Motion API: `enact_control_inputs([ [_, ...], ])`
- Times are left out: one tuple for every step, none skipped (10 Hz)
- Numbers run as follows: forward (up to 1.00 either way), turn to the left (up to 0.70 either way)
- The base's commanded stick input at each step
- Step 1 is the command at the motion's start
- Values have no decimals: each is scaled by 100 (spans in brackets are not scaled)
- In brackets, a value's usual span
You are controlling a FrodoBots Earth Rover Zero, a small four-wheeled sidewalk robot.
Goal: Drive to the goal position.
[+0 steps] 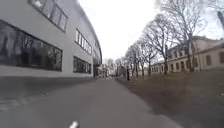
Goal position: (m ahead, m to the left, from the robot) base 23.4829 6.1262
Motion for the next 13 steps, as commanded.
enact_control_inputs([
  [100,0],
  [100,0],
  [100,0],
  [100,0],
  [100,0],
  [100,0],
  [100,0],
  [100,0],
  [100,0],
  [100,0],
  [100,0],
  [100,0],
  [100,0],
])
